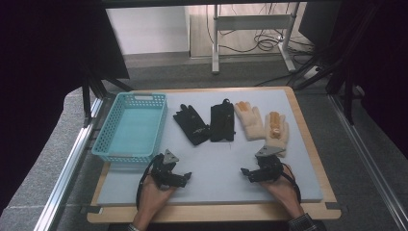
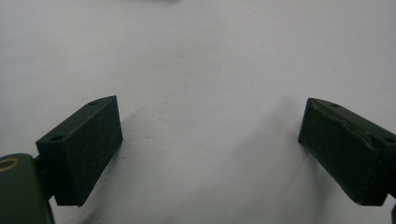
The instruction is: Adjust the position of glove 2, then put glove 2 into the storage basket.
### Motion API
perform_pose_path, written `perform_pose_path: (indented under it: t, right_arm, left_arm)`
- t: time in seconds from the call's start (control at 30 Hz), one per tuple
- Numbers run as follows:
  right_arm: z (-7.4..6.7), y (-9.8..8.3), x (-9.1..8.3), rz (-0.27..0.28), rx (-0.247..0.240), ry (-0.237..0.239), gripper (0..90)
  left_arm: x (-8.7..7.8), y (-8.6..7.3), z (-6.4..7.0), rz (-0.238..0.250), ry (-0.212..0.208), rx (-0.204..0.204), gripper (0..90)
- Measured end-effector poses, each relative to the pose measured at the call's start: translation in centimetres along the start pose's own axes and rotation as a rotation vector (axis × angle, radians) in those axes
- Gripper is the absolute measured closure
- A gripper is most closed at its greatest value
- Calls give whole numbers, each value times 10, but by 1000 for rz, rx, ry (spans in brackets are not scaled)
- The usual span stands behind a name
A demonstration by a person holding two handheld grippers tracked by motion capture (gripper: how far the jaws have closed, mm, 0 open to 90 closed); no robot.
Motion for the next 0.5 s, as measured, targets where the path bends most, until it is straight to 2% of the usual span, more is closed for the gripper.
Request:
perform_pose_path:
  t: [0.33, 0.43, 0.5]
  right_arm:
    - [1, 2, -1, -1, 15, -14, 195]
    - [3, 5, -2, 0, 39, 3, 203]
    - [4, 8, -2, 8, 41, -4, 203]
  left_arm:
    - [0, 0, 0, 1, 0, 1, 64]
    - [0, 0, 0, 1, 0, 0, 64]
    - [0, 0, 0, 1, 0, 0, 64]
Point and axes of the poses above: each handheld gripper's, and its own axes: x roughly forward along the jaws, y roughly out of its top, z roughly to its right, the point moved 8 cm from there along x, roughly forward along the jaws, and after that the axes turned 5 degrees about x, right-handed, at the moved point
